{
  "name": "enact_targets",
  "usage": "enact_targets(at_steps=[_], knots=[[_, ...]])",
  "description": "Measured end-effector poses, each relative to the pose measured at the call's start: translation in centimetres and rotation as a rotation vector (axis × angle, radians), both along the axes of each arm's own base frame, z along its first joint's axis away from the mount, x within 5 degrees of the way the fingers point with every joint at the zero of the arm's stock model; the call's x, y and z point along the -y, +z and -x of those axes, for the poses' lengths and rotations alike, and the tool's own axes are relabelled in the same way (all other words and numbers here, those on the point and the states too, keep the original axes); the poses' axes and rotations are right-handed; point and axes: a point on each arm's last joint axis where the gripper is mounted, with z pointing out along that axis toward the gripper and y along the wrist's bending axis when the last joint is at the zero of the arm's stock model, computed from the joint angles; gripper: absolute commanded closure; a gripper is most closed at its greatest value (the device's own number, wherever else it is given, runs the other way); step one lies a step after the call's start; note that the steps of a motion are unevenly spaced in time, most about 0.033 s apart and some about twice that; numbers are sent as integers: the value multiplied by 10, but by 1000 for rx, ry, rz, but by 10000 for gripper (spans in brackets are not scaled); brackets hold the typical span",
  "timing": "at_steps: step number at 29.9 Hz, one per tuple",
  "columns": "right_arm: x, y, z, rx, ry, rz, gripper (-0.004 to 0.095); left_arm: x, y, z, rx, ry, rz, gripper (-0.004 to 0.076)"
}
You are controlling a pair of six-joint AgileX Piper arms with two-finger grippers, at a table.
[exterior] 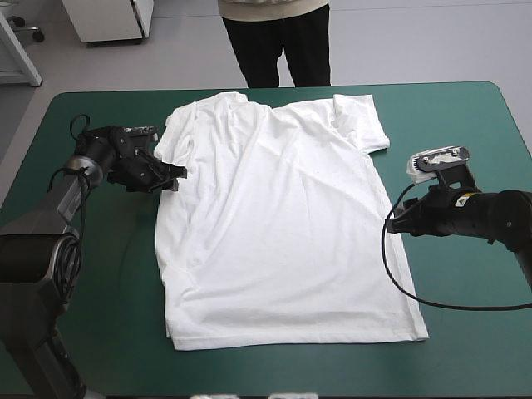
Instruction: Fold the cloth
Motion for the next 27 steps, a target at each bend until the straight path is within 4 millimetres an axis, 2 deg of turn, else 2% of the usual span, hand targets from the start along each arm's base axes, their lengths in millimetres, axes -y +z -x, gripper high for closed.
enact_targets(at_steps=[2, 5, 7, 9, 13, 22, 24, 27], knots=[[0, 0, 0, 0, 0, 0, 486, 0, -10, -2, -26, 1, 3, 277], [0, 0, 0, 0, 0, 0, 486, 0, -12, -5, -33, 1, 6, 286], [0, 0, 0, 0, 1, 1, 493, 0, -12, -5, -38, -1, 6, 322], [0, 0, 0, 1, 3, 2, 505, 1, -12, -5, -39, -17, -2, 422], [0, 0, -1, 10, 0, 2, 532, 6, -14, -4, -43, -57, -39, 715], [0, 1, -3, 22, 15, 22, 514, 10, -15, -6, -44, -74, -42, 733], [1, 2, -9, 17, 19, 41, 479, 10, -15, -6, -48, -75, -40, 733], [1, 5, -30, 8, 22, 67, 446, 11, -13, -8, -53, -78, -39, 733]])
